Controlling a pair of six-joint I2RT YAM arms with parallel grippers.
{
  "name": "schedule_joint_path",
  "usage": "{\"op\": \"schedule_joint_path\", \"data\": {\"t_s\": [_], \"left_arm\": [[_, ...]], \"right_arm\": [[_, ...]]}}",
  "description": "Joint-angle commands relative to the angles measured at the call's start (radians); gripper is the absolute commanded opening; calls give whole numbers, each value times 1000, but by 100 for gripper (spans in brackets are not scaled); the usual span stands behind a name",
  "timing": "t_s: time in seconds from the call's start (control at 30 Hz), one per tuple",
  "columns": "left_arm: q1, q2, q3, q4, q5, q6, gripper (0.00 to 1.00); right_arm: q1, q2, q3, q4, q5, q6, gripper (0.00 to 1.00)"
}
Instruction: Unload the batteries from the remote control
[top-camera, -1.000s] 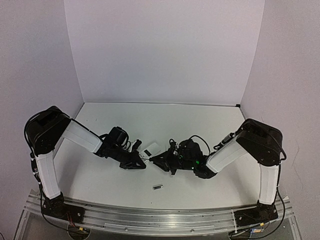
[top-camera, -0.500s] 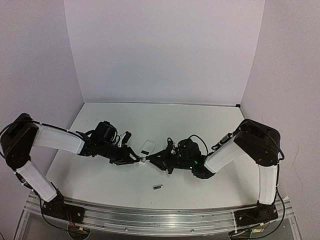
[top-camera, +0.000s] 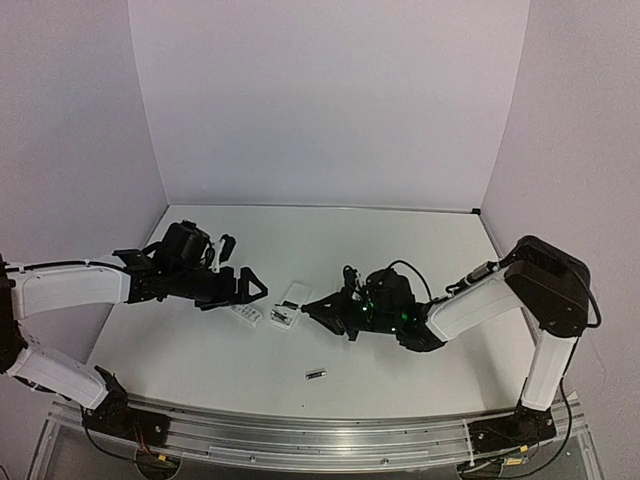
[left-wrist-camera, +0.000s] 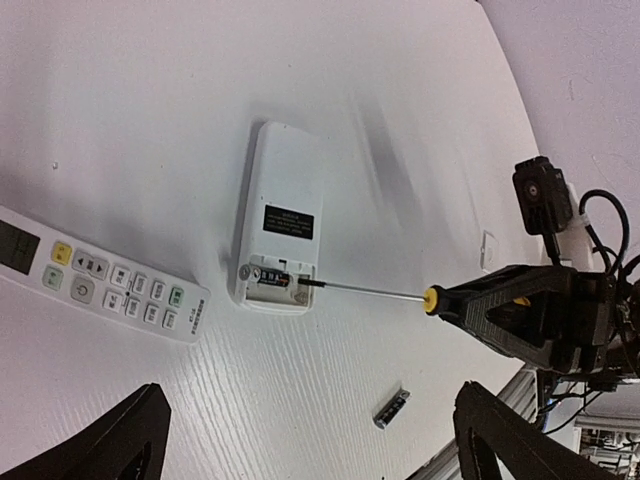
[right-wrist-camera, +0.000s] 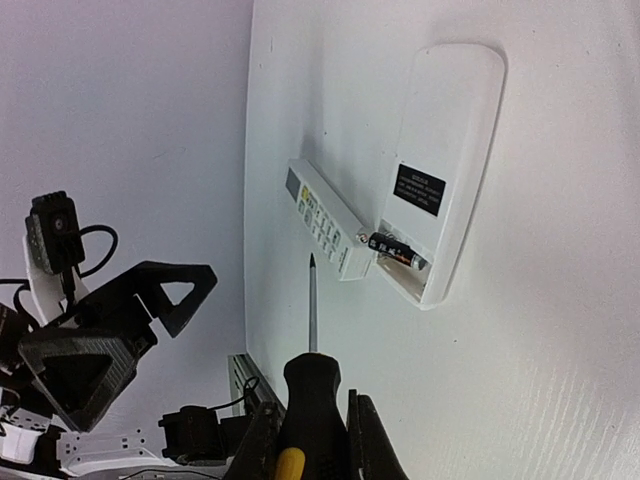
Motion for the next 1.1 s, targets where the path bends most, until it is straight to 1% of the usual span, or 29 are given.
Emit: {"op": "schedule_joint_path", "data": {"t_s": [0.0,0.1,0.2,0.3,0.37,0.4,0.47,0.6,0.73,0.8,0.93,1.07], "left_arm": [[4,69,132,-54,-88,66,100],[4,162,195,-54,-76,95,100],[4,243,249,-41,-60,121,100],[4,324,307,-48,-58,151,100],[4,371,341,-49,-58,173,100],[4,390,359,-54,-57,187,100],[4,443,395,-71,-57,205,100],[4,519,449,-81,-54,242,100],[2,580,494,-93,-81,272,100],[-4,609,521,-106,-98,283,100],[-22,656,559,-126,-138,293,100],[-40,695,589,-136,-146,297,100]], "right_arm": [[4,-109,-29,-67,39,-95,0],[4,-189,-77,-151,114,-156,0],[4,-289,-139,-247,224,-224,0],[4,-415,-171,-442,363,-323,0],[5,-479,-168,-605,471,-380,0],[4,-506,-173,-662,519,-401,0],[4,-535,-193,-719,592,-445,2],[4,-540,-223,-732,649,-488,3],[4,-480,-231,-718,677,-510,5],[4,-443,-232,-697,665,-525,6],[4,-389,-234,-656,639,-523,12],[3,-348,-234,-639,606,-527,19]]}}
